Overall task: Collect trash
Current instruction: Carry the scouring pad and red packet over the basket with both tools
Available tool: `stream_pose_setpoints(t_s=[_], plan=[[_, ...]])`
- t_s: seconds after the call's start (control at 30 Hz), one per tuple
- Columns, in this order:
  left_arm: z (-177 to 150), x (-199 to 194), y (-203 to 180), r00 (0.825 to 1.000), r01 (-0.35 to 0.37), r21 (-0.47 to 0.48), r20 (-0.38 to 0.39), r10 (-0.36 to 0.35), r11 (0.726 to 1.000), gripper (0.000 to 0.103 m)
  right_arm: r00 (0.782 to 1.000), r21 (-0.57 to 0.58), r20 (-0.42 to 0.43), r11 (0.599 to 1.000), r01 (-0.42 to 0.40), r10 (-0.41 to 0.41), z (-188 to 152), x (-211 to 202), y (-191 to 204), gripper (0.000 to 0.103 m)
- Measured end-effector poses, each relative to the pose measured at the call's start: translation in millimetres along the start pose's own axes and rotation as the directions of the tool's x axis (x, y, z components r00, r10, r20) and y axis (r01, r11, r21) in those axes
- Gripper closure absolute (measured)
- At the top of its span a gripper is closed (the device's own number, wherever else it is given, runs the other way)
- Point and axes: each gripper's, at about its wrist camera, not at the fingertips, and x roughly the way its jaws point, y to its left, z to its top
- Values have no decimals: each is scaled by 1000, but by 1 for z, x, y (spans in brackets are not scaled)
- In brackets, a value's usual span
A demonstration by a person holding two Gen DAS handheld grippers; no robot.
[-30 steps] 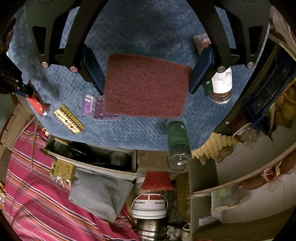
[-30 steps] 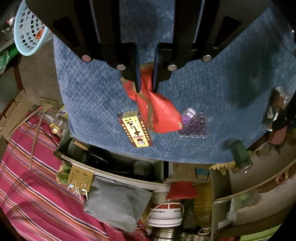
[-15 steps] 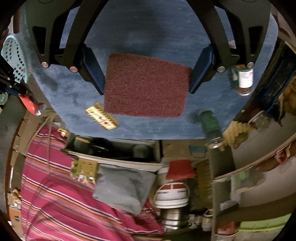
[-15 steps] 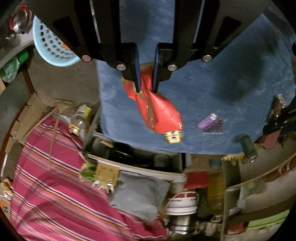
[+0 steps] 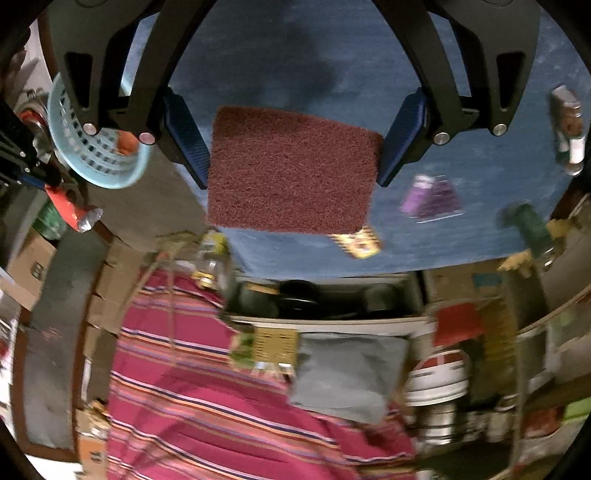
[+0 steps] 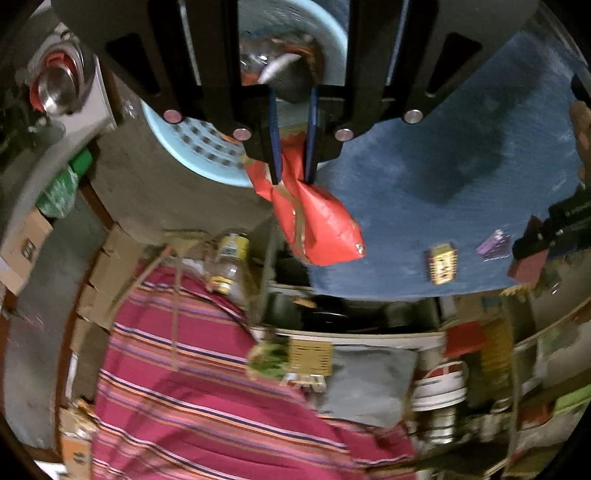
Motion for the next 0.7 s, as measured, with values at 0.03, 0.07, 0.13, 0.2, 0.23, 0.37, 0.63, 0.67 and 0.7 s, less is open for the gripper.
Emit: stream_pose_setpoints(t_s=[0.03, 0.07, 0.13, 0.2, 0.23, 0.37, 0.63, 0.67, 0.7], plan=[[-1, 2, -18, 1000, 20, 24, 3, -21, 999, 17, 1000, 15, -2, 1000, 8, -8, -3, -1, -9, 90], [-2, 4, -29, 999, 33, 40, 5, -33, 999, 17, 1000, 34, -7, 999, 19, -18, -8, -2, -22, 90], [-6, 5, -52, 998, 64, 70, 4, -64, 996, 17, 999, 59, -13, 998, 38, -37, -16, -4, -39, 90], [-11, 8, -74, 995, 104, 88, 0, -105, 991, 17, 999, 96, -16, 994, 45, -44, -23, -5, -57, 90], [-14, 11, -86, 992, 123, 100, -6, -123, 987, 17, 999, 120, -17, 992, 42, -41, -28, -7, -66, 90], [-27, 25, -121, 988, 151, 151, -31, -148, 977, 17, 999, 167, -25, 985, 35, -31, -45, -5, -84, 90], [-41, 53, -169, 976, 214, 205, -87, -200, 955, 16, 998, 218, -56, 976, 26, -14, -66, 9, -101, 90], [-41, 55, -172, 974, 223, 205, -93, -208, 953, 16, 998, 218, -59, 976, 27, -15, -67, 12, -101, 90], [-41, 58, -175, 970, 237, 204, -104, -219, 950, 16, 998, 219, -60, 975, 27, -14, -68, 12, -102, 90]])
